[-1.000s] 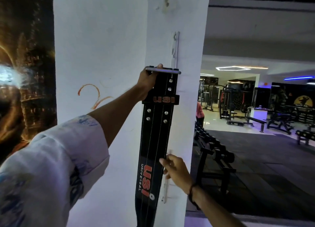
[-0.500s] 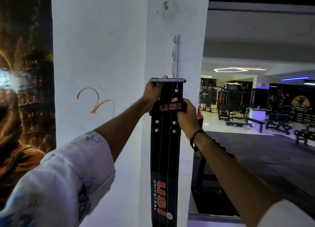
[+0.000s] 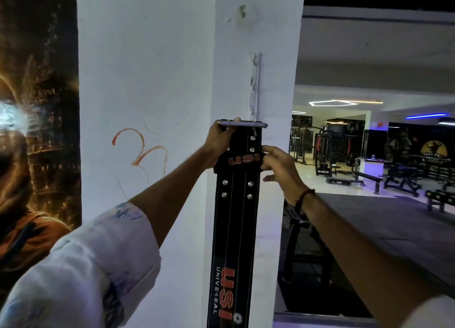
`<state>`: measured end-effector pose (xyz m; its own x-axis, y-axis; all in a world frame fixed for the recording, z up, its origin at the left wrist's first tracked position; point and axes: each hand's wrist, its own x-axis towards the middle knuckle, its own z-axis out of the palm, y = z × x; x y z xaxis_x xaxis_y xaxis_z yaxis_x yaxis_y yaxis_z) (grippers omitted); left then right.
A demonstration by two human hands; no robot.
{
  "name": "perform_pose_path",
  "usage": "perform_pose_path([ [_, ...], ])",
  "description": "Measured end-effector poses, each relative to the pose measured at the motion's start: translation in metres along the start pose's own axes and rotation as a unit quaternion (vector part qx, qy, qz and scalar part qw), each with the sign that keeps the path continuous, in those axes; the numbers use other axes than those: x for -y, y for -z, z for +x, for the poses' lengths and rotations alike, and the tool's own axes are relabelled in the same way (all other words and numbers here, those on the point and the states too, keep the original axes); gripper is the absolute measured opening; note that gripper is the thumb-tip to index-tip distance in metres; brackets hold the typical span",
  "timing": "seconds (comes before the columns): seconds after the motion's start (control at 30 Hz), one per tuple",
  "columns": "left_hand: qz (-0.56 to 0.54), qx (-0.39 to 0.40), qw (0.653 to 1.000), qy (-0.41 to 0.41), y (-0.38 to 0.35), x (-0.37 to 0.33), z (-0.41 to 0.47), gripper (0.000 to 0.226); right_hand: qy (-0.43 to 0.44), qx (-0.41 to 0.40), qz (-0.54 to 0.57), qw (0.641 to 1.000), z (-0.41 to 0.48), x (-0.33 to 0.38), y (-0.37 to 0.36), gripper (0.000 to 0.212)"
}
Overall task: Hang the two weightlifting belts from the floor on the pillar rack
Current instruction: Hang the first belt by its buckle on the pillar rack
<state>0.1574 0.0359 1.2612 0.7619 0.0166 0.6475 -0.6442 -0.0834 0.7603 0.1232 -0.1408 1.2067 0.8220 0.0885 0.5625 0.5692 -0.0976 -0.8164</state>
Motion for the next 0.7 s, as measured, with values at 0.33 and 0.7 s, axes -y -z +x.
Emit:
perform_pose_path([
  [0.33, -0.015, 0.021, 0.999, -0.041, 0.007, 0.013, -0.023, 0.015, 0.045, -0.084, 0.065, 0.993, 0.040, 0.003, -0.035, 0.019],
  [0.7, 0.016, -0.132, 0.991, -0.026, -0.013, 0.086, -0.119, 0.040, 0.097, -0.146, 0.106, 0.979, 0.051, 0.028, -0.049, 0.004],
])
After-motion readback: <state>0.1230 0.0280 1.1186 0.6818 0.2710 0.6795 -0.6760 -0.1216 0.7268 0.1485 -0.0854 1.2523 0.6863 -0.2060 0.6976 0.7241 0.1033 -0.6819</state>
